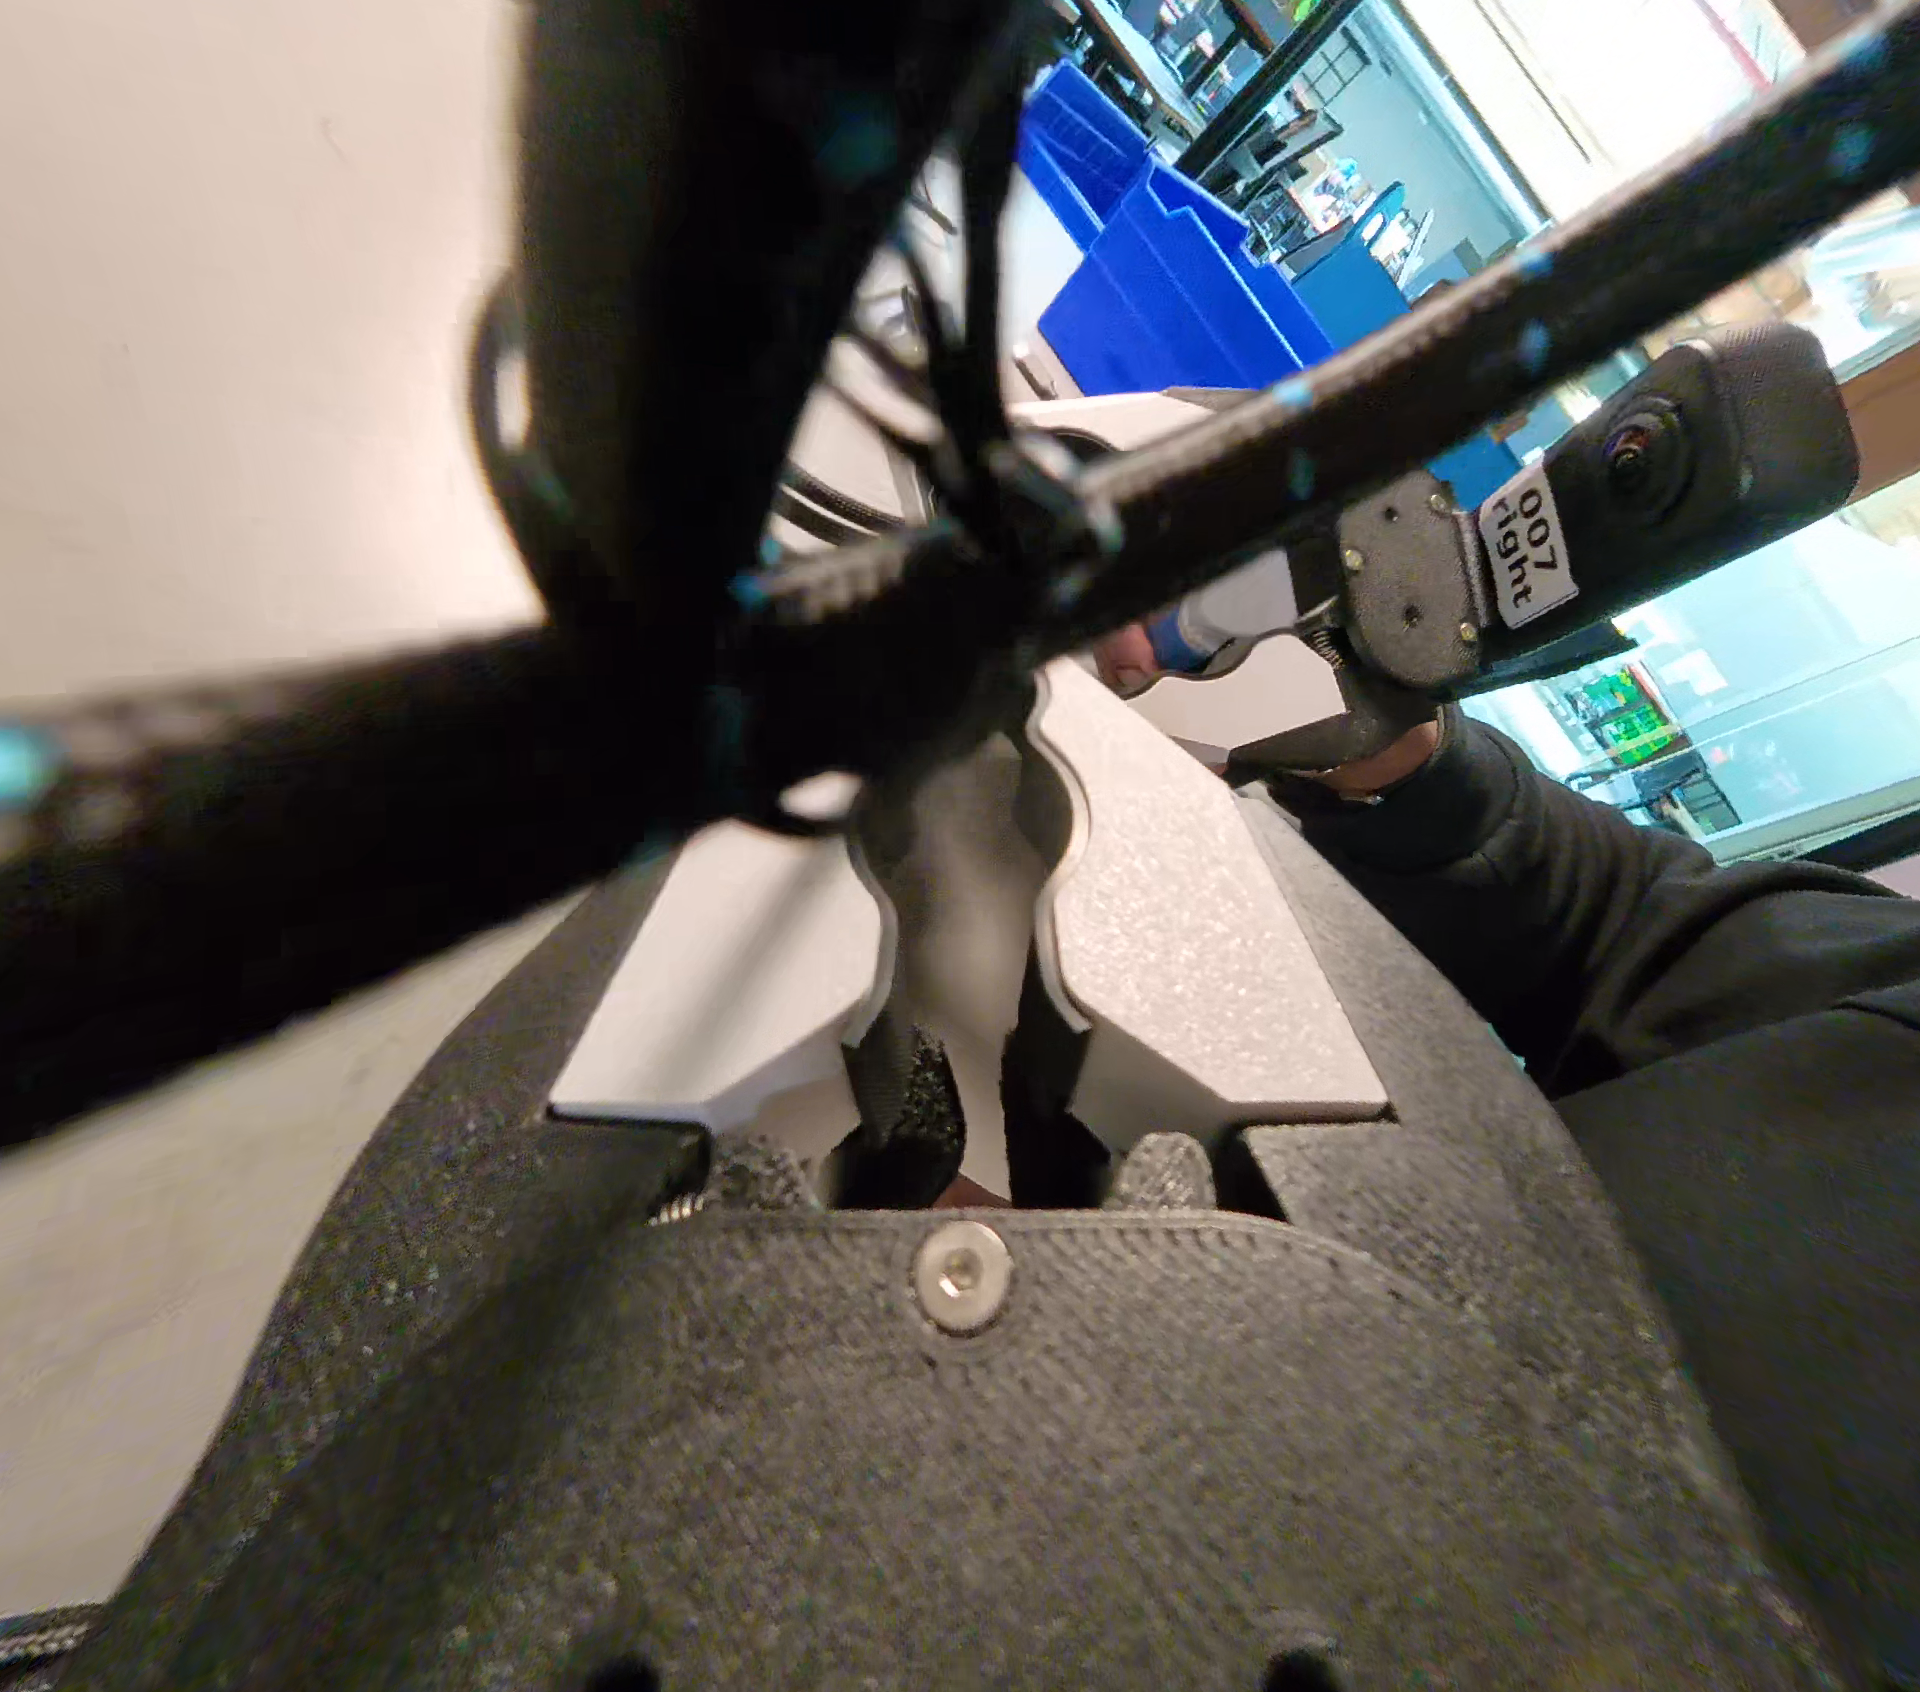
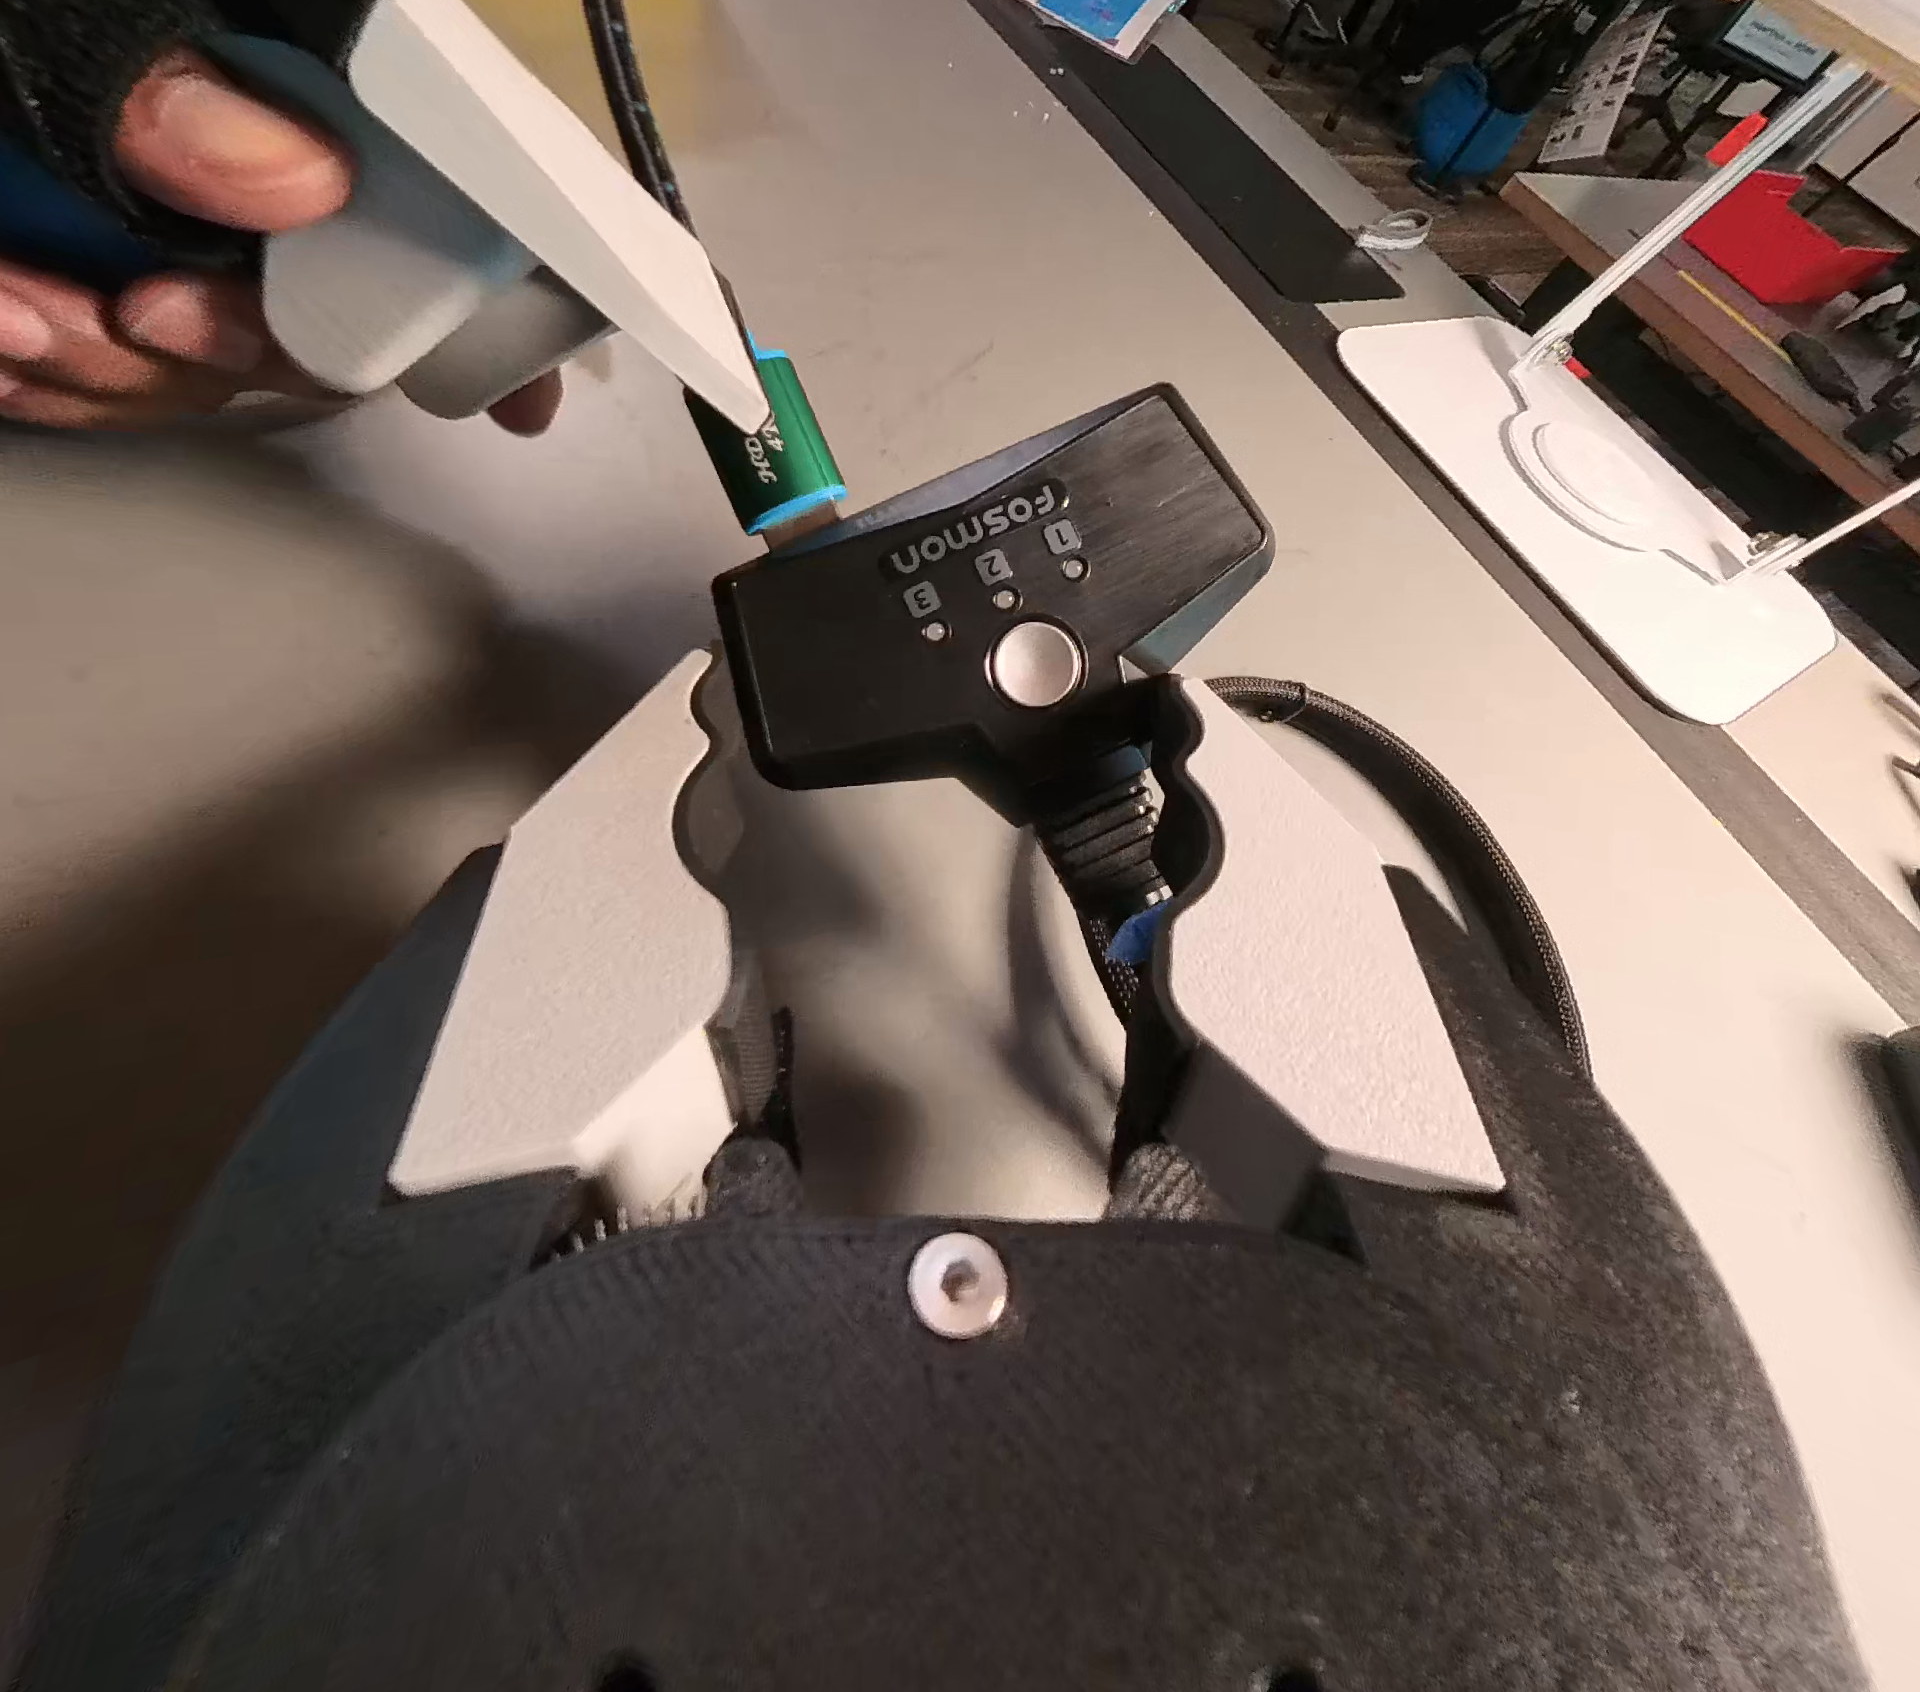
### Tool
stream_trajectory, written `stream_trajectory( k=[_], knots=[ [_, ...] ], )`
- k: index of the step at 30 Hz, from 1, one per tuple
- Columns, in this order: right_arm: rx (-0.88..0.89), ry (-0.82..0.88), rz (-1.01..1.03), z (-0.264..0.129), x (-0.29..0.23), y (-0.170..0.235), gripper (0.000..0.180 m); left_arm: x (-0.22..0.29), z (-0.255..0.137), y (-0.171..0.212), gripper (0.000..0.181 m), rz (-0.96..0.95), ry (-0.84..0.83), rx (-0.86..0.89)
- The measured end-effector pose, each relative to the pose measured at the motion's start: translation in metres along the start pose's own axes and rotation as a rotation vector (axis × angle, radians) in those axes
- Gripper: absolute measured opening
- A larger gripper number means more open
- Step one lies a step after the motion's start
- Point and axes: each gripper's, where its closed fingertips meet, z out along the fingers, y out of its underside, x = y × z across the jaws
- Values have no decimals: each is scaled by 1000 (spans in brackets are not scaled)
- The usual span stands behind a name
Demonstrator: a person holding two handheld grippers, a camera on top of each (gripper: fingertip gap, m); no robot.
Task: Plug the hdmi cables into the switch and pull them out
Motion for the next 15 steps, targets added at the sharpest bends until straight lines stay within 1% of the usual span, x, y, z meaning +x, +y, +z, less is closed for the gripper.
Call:
stream_trajectory(
  k=[7, 12, 15],
  knots=[
    [-39, -27, -38, -2, 0, 4, 83, 0, 1, 3, 12, 0, 8, -12],
    [-131, -16, -212, -13, 10, 17, 85, 0, -1, -1, 12, -25, 28, -3],
    [-197, -31, -232, -10, 9, 31, 82, 0, 1, 2, 12, -22, 30, -19]
  ],
)
